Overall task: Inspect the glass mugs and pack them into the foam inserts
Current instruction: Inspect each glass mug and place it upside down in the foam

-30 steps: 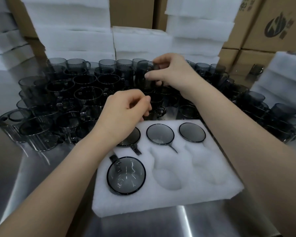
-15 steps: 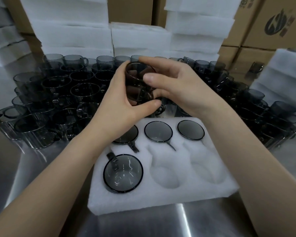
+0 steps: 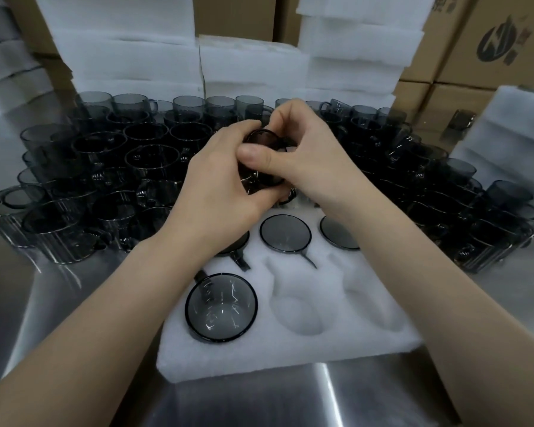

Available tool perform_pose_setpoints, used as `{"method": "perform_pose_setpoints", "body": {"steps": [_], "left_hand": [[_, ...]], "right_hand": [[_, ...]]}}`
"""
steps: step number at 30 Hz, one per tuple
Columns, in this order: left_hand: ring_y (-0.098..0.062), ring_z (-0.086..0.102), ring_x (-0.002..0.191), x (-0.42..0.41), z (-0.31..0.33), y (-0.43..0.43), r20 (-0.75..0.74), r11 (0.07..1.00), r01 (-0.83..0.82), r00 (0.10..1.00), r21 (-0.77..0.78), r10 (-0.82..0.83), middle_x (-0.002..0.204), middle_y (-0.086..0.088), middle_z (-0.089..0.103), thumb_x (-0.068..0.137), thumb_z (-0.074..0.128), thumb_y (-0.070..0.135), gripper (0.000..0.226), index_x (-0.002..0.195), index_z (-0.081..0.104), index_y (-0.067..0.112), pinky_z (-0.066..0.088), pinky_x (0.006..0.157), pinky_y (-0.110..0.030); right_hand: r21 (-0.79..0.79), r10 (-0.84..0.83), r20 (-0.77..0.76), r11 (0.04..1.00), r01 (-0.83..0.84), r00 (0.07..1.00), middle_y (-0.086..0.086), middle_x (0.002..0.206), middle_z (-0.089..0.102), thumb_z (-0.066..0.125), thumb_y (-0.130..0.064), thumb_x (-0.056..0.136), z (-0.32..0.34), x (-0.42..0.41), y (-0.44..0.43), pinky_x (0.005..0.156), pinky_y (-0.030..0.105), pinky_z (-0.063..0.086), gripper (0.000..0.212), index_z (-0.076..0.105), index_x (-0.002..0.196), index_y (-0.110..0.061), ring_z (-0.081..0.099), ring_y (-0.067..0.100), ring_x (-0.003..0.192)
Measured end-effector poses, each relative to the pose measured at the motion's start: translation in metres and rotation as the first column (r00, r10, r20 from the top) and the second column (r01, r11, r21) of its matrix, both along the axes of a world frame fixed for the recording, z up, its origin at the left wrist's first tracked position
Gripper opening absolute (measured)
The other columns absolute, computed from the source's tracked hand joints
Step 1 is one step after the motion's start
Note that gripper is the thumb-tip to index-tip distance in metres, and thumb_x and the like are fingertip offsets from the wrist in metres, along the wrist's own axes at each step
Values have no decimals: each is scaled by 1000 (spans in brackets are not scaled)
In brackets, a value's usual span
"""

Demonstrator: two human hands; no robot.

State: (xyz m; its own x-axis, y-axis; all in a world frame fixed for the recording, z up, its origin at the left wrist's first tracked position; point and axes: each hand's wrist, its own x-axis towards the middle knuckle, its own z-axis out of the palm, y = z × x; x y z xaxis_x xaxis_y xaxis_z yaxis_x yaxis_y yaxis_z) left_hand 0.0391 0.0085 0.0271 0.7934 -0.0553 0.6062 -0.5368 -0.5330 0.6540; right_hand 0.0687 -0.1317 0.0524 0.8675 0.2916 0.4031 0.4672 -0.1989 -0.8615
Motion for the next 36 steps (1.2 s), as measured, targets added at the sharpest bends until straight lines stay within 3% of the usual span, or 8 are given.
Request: {"method": "perform_pose_setpoints", "body": {"steps": [6,11,15,20,22,28,32,36], "left_hand": [[-2,58,111,-4,4,-1,16,999,13,1000,-32,-12,118,11,64,67,87,27,66,126,58,24,42,97,-15],[2,62,102,-4,6,1,-27,974,16,999,-226,-23,106,17,66,62,81,32,59,117,61,24,48,94,-20],[-8,66,102,-1,4,5,-24,959,26,999,-283,-34,105,8,68,64,82,27,56,115,63,14,52,95,-35],[-3,64,102,-1,2,5,-60,978,7,998,-208,-20,108,13,67,61,80,32,69,126,58,26,52,93,-25],[9,60,99,-2,2,2,-58,988,0,998,-155,-10,106,20,64,58,78,34,77,131,56,28,46,89,-9],[10,59,98,-2,1,0,5,991,76,997,-112,-76,103,21,65,66,87,26,60,119,59,31,44,85,-7],[2,60,105,-4,2,1,87,977,104,992,-184,-89,109,21,61,67,83,30,60,118,51,30,48,95,-24],[6,50,122,-4,2,4,175,929,221,969,-296,-175,125,9,48,78,74,28,58,120,34,21,41,100,-20]], "right_hand": [[211,23,-106,977,0,994,1,72,58,67,-26,91,0,4,0,40,24,40,22,53,76,-18,50,13,48],[417,352,-264,881,-223,898,7,89,65,56,-10,94,0,8,-11,51,26,48,9,64,94,-14,52,22,66],[438,484,-259,830,-345,836,9,103,61,60,1,82,-2,8,-13,64,26,51,28,59,107,-11,60,20,81],[93,197,-128,978,-186,972,3,99,60,82,-13,62,0,5,-8,69,45,54,46,50,96,-19,62,23,81],[-21,77,-36,997,-78,996,0,92,57,87,-29,57,-1,2,-3,71,37,53,53,45,89,-21,59,14,80],[78,-169,169,984,158,971,-5,64,44,67,-33,88,-3,2,10,56,22,40,31,44,74,-17,44,5,60],[291,-56,-96,953,82,994,4,70,56,53,-30,97,1,3,5,56,32,43,29,56,71,-20,49,24,61],[309,331,-382,926,-218,863,12,119,62,35,-42,103,-1,9,-6,92,44,50,43,61,121,-12,57,31,106]]}}
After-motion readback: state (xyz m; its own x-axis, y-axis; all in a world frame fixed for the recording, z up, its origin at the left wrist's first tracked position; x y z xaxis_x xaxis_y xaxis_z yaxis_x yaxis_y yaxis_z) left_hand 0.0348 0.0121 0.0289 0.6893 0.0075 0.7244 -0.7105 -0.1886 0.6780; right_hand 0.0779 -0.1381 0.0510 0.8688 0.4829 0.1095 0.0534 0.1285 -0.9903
